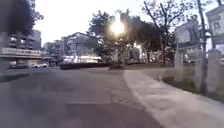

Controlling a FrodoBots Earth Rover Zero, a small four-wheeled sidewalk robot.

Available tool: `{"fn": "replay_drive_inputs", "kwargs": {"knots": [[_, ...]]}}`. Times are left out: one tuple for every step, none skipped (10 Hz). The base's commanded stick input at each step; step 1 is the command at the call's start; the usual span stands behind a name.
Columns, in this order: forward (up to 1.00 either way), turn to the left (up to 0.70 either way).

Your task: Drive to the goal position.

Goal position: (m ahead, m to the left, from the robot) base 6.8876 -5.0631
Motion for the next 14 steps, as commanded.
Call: {"fn": "replay_drive_inputs", "kwargs": {"knots": [[0.70,0.00],[0.70,0.00],[0.70,0.00],[0.70,0.00],[0.70,0.00],[0.70,0.00],[0.70,0.00],[0.70,-0.33],[0.70,-0.35],[0.70,-0.16],[0.70,-0.01],[0.70,0.00],[0.70,0.00],[0.70,0.00]]}}
